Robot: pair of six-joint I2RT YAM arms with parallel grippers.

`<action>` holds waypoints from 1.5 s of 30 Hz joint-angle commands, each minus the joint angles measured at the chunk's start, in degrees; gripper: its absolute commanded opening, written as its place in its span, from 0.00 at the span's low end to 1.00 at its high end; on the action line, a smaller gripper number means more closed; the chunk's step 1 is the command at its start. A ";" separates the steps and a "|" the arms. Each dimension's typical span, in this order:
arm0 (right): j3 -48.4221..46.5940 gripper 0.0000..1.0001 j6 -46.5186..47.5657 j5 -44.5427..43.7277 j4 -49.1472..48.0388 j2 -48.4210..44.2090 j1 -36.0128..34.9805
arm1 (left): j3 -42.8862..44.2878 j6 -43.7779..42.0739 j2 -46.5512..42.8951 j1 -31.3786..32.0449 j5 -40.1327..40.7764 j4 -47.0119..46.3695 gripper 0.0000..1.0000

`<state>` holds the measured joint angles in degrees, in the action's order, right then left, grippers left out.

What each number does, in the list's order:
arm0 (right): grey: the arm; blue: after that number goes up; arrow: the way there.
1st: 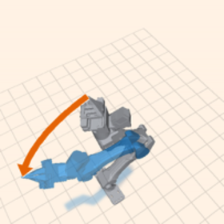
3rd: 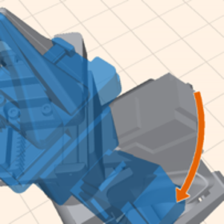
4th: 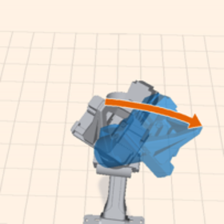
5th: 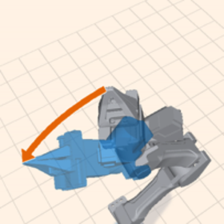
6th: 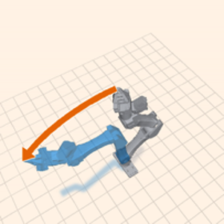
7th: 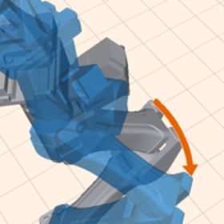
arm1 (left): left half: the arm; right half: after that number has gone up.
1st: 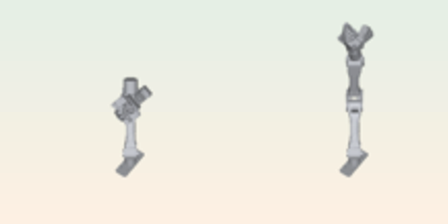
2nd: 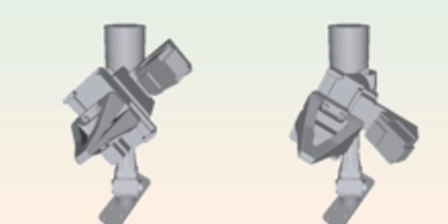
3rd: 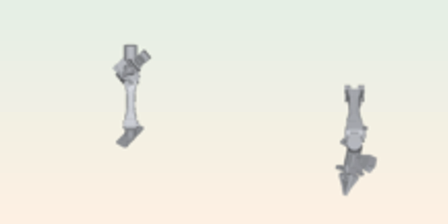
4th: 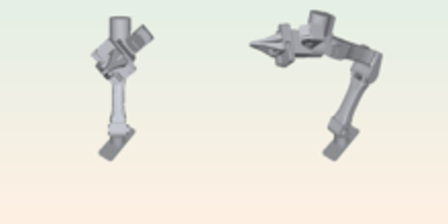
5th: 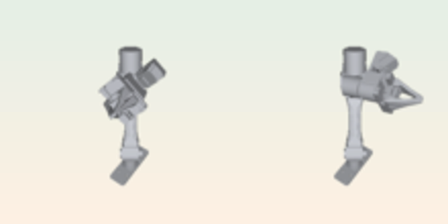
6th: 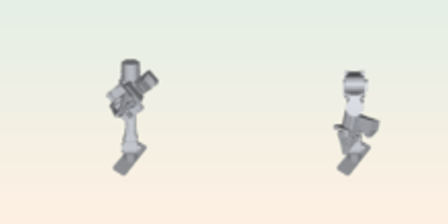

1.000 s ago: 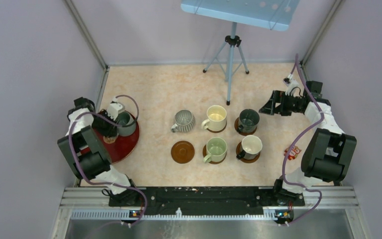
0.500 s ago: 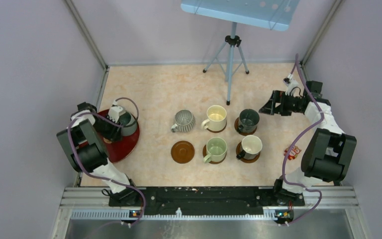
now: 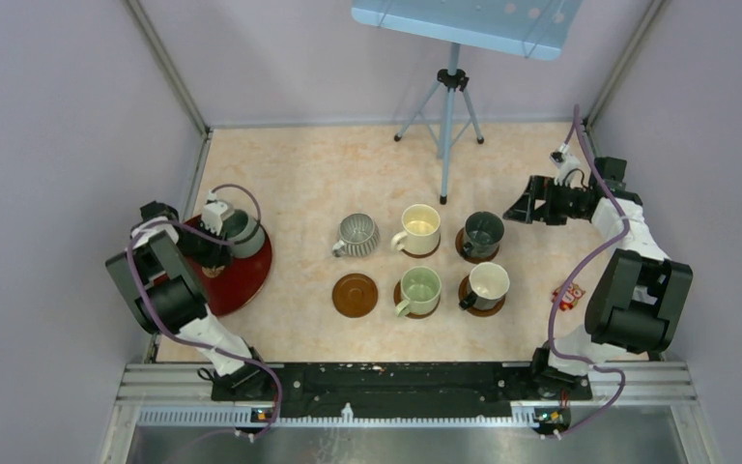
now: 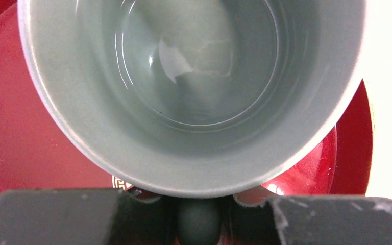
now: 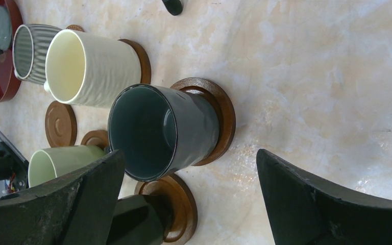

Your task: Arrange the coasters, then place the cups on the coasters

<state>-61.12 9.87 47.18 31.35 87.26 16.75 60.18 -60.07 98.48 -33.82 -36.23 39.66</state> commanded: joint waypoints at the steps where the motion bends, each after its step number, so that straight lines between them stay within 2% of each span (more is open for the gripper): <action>1: -0.53 0.99 0.24 0.11 -0.72 -1.68 0.39 | -0.05 0.01 -3.07 0.10 -3.75 2.01 0.03; 3: -0.49 0.99 0.24 0.13 -0.72 -1.66 0.37 | 1.08 0.63 -3.98 0.08 -3.88 3.21 0.00; 12: -0.75 0.99 0.24 -0.10 -0.63 -1.66 0.39 | 3.16 5.73 -11.56 1.04 -4.33 6.90 0.00; 20: -0.82 0.99 -0.02 -0.44 -0.77 -1.66 0.39 | -1.69 10.31 -21.06 2.69 -4.57 2.33 0.00; 24: -0.82 0.99 -0.02 -0.57 -0.89 -1.57 0.39 | -3.56 9.49 -24.72 3.28 -7.01 1.12 0.00; 28: -0.86 0.99 -0.02 -0.69 -0.69 -1.65 0.39 | -6.16 9.13 -28.83 6.47 -8.47 1.28 0.00; 35: -0.77 0.99 -0.02 -1.19 -0.61 -1.79 0.38 | -12.04 13.23 -36.45 10.53 -13.70 0.53 0.00; 45: -0.49 0.99 -0.20 -1.39 -0.86 -1.50 0.39 | -17.65 17.09 -48.51 21.39 -15.59 0.52 0.00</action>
<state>-61.12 9.82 45.50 31.33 87.26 16.75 42.28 -45.25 54.33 -14.70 -45.36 44.07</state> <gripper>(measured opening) 0.985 0.281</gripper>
